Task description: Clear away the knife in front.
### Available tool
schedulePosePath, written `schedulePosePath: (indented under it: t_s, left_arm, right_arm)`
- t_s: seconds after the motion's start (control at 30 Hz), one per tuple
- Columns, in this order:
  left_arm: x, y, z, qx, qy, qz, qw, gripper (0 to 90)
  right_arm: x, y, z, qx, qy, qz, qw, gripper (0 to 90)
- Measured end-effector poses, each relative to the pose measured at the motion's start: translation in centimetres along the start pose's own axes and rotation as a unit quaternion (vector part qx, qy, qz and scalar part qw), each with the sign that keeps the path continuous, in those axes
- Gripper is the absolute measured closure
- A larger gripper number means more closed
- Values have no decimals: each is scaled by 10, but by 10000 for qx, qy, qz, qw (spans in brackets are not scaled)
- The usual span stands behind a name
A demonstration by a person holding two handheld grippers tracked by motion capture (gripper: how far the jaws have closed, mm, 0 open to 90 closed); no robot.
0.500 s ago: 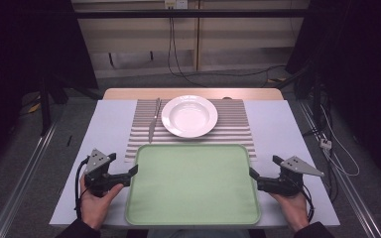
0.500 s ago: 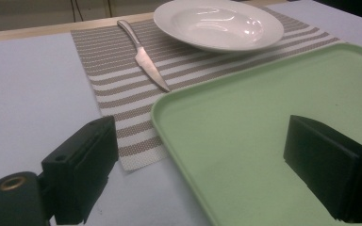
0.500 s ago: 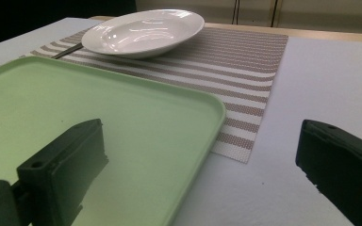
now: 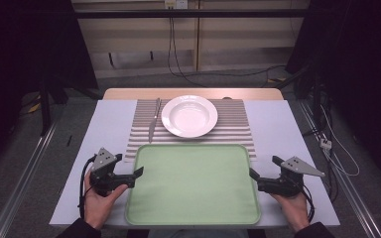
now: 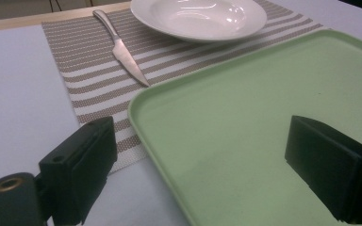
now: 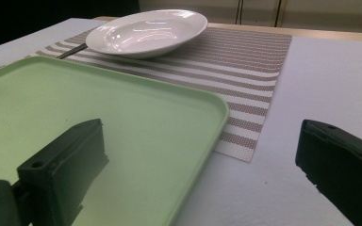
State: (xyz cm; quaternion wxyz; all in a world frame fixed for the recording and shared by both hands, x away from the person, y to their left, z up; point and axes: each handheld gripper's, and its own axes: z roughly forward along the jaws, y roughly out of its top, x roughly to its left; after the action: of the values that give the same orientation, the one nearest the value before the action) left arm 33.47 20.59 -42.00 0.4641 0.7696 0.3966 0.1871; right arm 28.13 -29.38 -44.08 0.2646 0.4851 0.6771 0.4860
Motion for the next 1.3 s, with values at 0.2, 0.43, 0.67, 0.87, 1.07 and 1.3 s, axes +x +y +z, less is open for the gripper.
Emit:
schedulePosePath:
  t_s: [0.2,0.43,0.67,0.87,1.07,1.3]
  left_arm:
    - [1,7,4,27,36,77,10000,103]
    - [3,17,18,20,-41,121,9999,113]
    - [12,29,36,207,8,-22,9998,89]
    - [14,37,48,304,-26,-35,9995,90]
    - [24,49,59,207,-44,-104,9997,88]
    - [40,62,79,334,72,-251,9991,110]
  right_arm:
    - [0,0,0,10,24,10,10000,30]
    - [-1,-1,0,27,-18,34,10000,32]
    - [-1,-1,0,47,-16,34,10000,33]
    - [0,0,0,64,-43,15,10000,35]
    - [-1,-1,-1,59,-54,47,10000,35]
    - [-2,-1,-1,39,-61,89,9999,35]
